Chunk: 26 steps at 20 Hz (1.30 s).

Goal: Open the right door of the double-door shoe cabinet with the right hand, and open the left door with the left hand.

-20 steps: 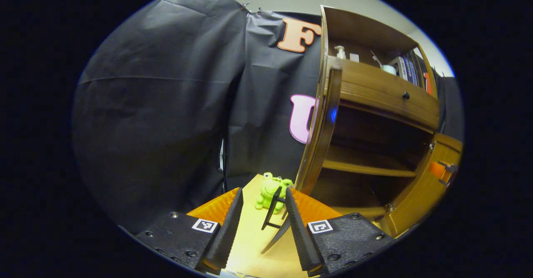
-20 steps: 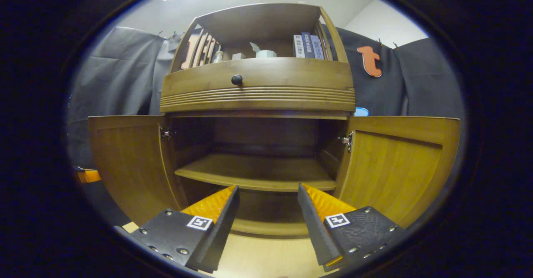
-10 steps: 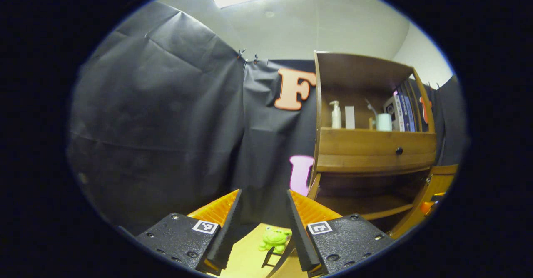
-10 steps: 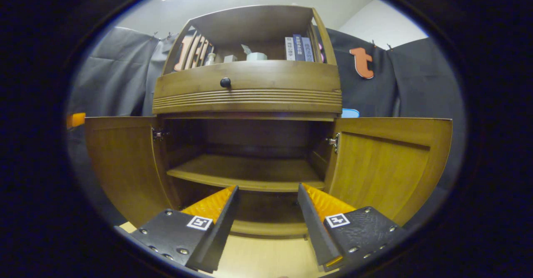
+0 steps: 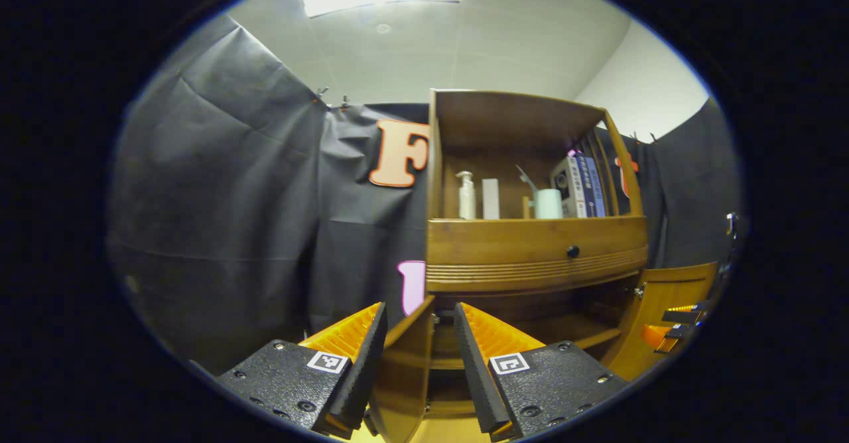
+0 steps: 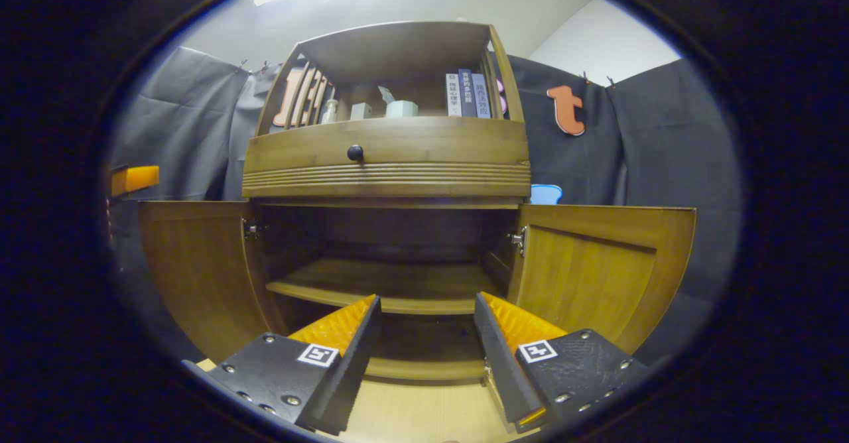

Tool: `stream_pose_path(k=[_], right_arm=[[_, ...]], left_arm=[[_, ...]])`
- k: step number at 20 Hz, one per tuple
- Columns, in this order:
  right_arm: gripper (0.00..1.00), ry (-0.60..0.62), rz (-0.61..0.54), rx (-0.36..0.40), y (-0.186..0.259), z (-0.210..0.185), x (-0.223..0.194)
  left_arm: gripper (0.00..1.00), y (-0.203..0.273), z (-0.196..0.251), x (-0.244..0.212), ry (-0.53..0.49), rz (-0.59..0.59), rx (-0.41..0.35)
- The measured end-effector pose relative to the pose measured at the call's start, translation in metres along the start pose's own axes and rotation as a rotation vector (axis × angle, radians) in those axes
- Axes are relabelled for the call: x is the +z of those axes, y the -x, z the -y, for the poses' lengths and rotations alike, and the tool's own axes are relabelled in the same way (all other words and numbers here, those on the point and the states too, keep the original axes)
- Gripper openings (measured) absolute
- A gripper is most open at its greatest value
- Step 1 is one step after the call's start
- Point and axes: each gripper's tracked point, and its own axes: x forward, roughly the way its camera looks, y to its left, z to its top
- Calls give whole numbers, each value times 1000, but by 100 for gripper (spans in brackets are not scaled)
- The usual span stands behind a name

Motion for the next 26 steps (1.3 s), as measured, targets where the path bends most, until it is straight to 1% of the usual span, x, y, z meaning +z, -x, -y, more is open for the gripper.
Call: stream_pose_path(k=[1,3,6,7,8,9,10,11,12,13,14,15,16,17,18,20,21,22,23,24,25,26], right_arm=[[87,-2,7,-2,2,-1,3],[80,-8,19,-7,10,-2,9],[80,-10,36,-25,20,-1,16],[80,-9,41,-30,22,1,19],[83,-8,46,-36,24,1,20],[80,-5,49,-40,27,1,22],[80,-2,52,-44,28,1,23],[83,-1,55,-48,28,2,24],[80,-2,58,-50,30,0,25],[80,-6,61,-50,32,-2,26],[83,-13,66,-44,32,-5,27],[80,-20,71,-34,31,-8,28],[80,-25,78,-29,32,-12,29],[80,-27,87,-18,32,-16,31],[86,-25,93,-13,33,-21,32],[97,-14,98,-3,33,-28,32],[99,-7,96,0,33,-31,31],[97,-3,93,5,33,-35,30],[99,-1,88,10,32,-38,28],[97,0,83,13,32,-41,26],[97,0,78,16,31,-43,25],[97,0,75,17,32,-45,24]], left_arm=[[70,-4,11,-6,5,-12,-37],[57,-10,37,-19,17,-36,-100],[57,-17,77,-41,45,-75,-179],[60,-18,88,-47,55,-87,-202],[64,-18,96,-53,62,-99,-221],[64,-18,103,-58,64,-108,-234],[61,-19,107,-62,65,-117,-244],[59,-20,111,-66,64,-125,-251],[64,-19,115,-70,62,-132,-257],[64,-18,118,-73,60,-139,-260],[64,-18,120,-76,59,-145,-258],[64,-17,119,-81,58,-153,-245],[59,-17,121,-85,63,-162,-243],[69,-15,123,-89,70,-172,-238],[78,-14,123,-93,73,-181,-228],[98,-8,124,-101,70,-186,-242],[92,-7,126,-103,60,-189,-249],[96,-6,126,-104,49,-189,-249],[92,-5,126,-105,39,-186,-250],[92,-5,126,-105,34,-182,-253],[96,-5,127,-106,32,-178,-259],[92,-5,129,-104,32,-175,-266]])
